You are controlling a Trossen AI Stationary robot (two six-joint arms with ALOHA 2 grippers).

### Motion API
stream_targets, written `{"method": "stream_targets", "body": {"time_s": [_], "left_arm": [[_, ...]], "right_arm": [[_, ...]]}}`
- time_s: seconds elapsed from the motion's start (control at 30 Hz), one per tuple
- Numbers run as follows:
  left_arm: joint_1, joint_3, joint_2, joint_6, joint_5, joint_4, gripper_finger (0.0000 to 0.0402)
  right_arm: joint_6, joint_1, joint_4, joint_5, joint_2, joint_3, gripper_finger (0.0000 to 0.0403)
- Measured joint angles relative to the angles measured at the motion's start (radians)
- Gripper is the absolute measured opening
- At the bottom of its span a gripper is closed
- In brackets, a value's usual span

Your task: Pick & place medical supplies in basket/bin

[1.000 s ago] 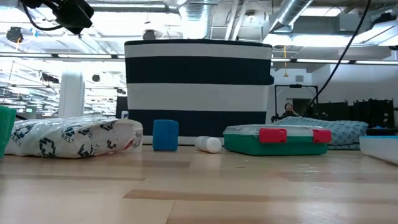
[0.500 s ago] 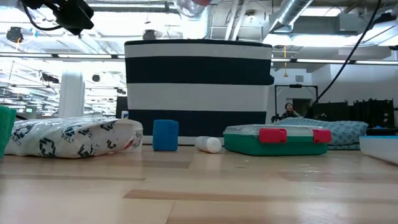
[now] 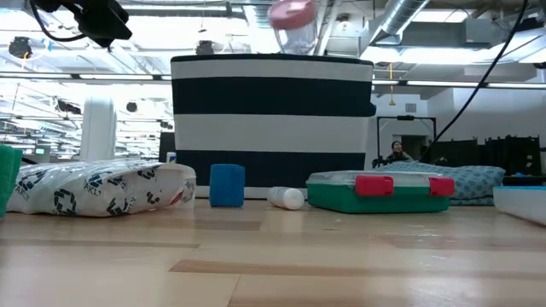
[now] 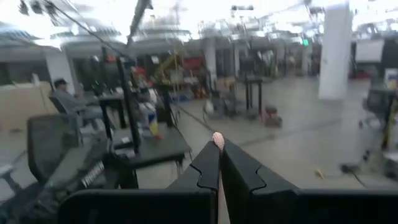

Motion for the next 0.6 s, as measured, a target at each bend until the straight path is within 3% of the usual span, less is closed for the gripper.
{"method": "stream_targets", "body": {"time_s": [0.3,0.6], "left_arm": [[0.0,0.0,0.0,0.032,-0.195,0.201,0.0276],[0.0,0.0,0.0,0.155,-0.218,0.39,0.0276]], "right_arm": [[0.0,-0.042,-0.135,0.0,0.011,0.0,0.0],[0.026,-0.075,-0.27,-0.007,0.064,-0.001,0.0]]}}
